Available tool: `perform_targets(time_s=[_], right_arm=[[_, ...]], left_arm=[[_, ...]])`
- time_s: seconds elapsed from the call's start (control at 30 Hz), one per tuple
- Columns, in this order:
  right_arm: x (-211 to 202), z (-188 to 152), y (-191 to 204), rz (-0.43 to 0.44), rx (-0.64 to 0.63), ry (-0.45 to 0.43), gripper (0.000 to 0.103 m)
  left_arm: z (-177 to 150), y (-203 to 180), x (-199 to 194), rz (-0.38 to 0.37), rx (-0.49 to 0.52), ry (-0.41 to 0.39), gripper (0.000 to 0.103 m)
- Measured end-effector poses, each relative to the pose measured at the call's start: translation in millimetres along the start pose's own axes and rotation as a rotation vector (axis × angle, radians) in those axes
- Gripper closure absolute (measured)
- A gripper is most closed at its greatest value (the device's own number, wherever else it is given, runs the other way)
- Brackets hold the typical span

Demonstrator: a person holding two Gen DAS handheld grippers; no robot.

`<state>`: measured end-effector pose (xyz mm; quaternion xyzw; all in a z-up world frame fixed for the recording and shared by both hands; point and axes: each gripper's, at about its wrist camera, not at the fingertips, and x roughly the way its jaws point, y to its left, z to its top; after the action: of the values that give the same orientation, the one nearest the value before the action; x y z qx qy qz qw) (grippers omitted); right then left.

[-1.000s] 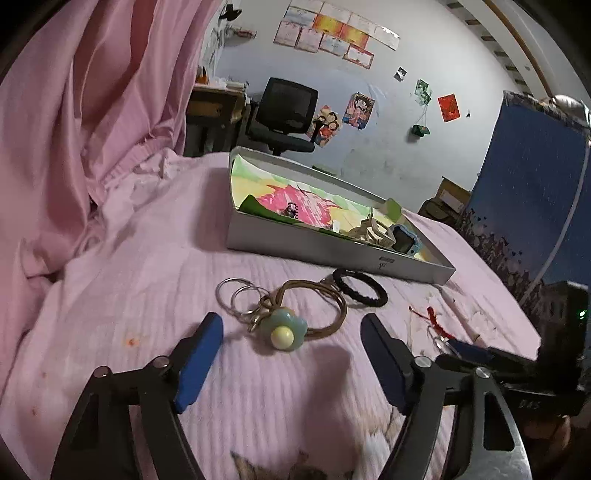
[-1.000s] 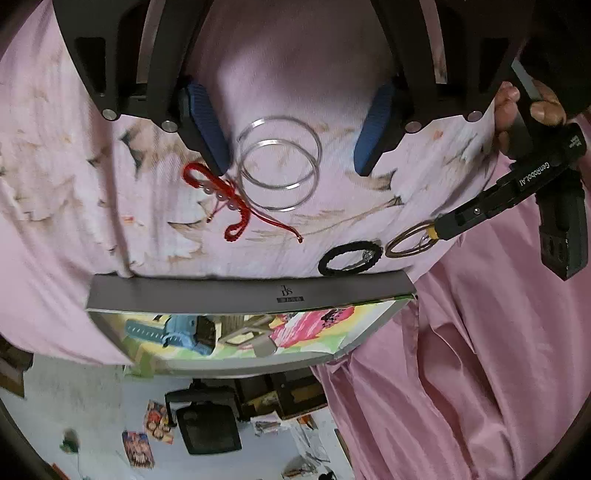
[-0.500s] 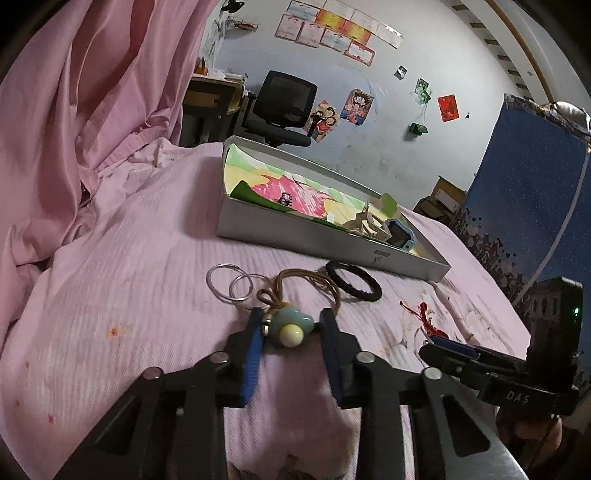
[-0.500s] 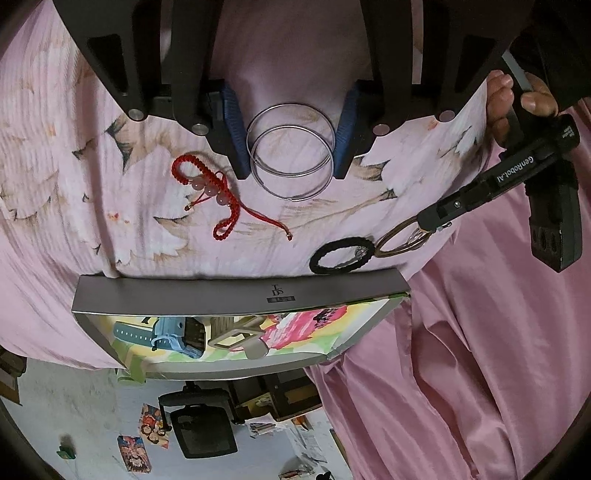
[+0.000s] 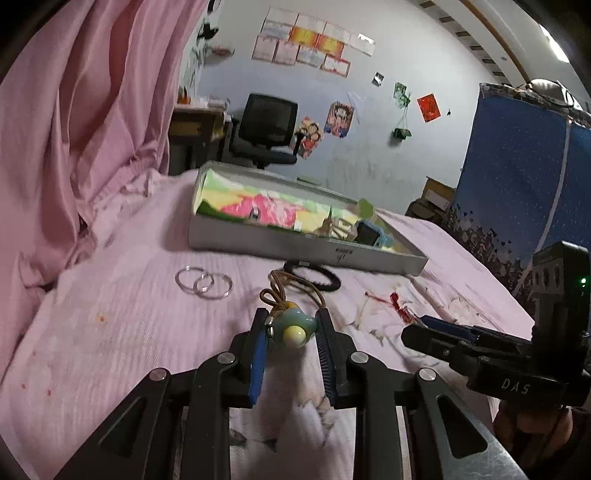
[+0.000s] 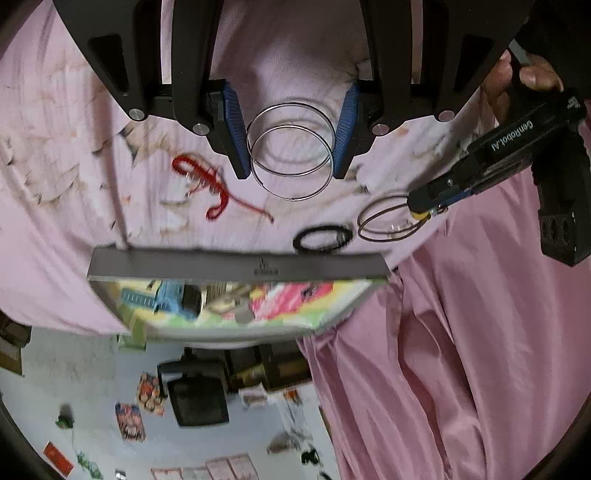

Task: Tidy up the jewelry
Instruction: 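Lower the bangles into the tray with the right tool while the left releases the keyring there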

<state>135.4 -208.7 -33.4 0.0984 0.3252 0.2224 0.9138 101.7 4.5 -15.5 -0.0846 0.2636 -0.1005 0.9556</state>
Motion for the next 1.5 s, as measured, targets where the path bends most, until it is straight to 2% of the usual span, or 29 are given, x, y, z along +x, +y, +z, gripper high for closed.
perform_targets(time_s=[0.23, 0.4, 0.5, 0.7, 0.97, 1.07, 1.17, 1.5], right_arm=[[-28.1, 14.8, 1.1, -0.034, -0.024, -0.174, 0.063], [-42.6, 46.0, 8.1, -0.078, -0.077, -0.343, 0.063], [-43.5, 68.4, 9.0, -0.093, -0.1, -0.41, 0.063], [-24.6, 98.8, 3.2, -0.107, -0.101, -0.44, 0.063], [29.9, 129.7, -10.6, -0.139, -0.053, -0.418, 0.063], [48.9, 138.5, -17.4, -0.149, -0.034, -0.391, 0.063], [67.8, 144.3, -22.9, -0.161, -0.027, -0.34, 0.063], [132.2, 151.9, -44.4, -0.211, -0.027, -0.044, 0.063]], left_arm=[[18.6, -21.3, -17.2, 0.044, 0.089, -0.129, 0.079], [47.9, -27.7, -20.5, 0.075, 0.115, -0.228, 0.079], [66.4, -28.2, -15.6, 0.104, 0.117, -0.293, 0.079], [92.1, -26.9, 11.5, 0.142, 0.139, -0.343, 0.079], [115.9, -17.2, 54.7, 0.148, 0.127, -0.337, 0.079], [125.1, -13.7, 72.3, 0.15, 0.127, -0.315, 0.079], [135.1, -7.0, 92.7, 0.145, 0.101, -0.258, 0.079], [142.9, 15.1, 166.4, 0.142, 0.014, 0.111, 0.079]])
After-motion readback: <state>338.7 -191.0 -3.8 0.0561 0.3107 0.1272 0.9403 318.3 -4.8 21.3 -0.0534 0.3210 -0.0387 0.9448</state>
